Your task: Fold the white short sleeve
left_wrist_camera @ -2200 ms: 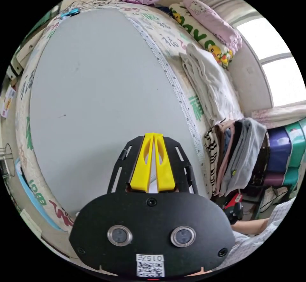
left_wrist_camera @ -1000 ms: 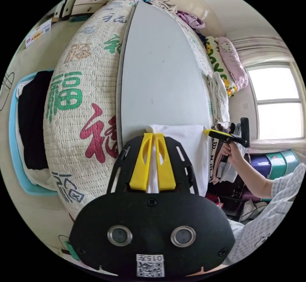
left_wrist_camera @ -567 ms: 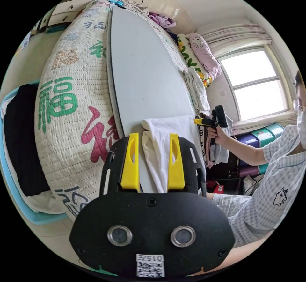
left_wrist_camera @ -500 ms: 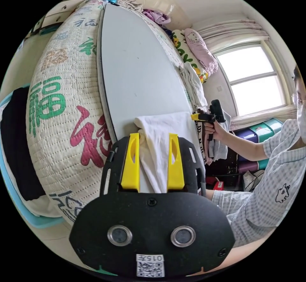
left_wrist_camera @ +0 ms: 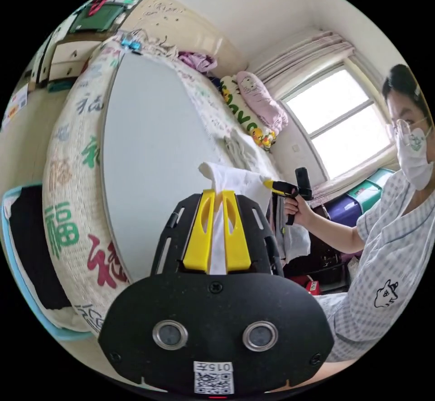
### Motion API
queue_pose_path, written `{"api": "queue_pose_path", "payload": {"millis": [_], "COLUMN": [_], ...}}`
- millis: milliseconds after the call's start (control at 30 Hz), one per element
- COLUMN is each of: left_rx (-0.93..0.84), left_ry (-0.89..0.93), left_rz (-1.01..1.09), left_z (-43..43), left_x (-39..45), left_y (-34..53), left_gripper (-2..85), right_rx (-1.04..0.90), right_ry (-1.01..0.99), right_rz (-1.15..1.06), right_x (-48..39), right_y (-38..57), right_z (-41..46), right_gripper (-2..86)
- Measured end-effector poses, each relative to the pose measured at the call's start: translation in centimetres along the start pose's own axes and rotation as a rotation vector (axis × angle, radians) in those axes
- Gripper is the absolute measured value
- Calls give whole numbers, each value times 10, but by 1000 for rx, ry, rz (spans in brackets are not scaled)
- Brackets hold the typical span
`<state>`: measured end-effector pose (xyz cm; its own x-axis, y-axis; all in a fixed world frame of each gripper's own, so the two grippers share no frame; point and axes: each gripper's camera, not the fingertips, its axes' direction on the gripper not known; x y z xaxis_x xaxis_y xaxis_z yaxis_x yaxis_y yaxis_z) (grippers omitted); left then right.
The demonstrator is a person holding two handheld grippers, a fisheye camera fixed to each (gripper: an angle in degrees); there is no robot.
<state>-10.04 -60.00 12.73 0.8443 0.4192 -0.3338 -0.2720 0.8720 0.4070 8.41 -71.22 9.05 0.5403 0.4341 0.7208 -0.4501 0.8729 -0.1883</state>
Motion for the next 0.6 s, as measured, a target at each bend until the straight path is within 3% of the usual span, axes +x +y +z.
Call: {"api": "queue_pose_path", "payload": {"millis": [267, 600], "left_rx": [246, 276], "left_ry": [32, 215], "left_rz": [414, 498], "left_z": [-5, 89], "left_x": [167, 291], "left_y": [-103, -134], "left_gripper": [6, 6], "right_rx": [333, 463], "right_ry": [84, 263], "right_rz": [-327, -376], "right_x": [-145, -203], "right_y": [-39, 0], "right_z": [-166, -300], "right_gripper": [14, 12]}}
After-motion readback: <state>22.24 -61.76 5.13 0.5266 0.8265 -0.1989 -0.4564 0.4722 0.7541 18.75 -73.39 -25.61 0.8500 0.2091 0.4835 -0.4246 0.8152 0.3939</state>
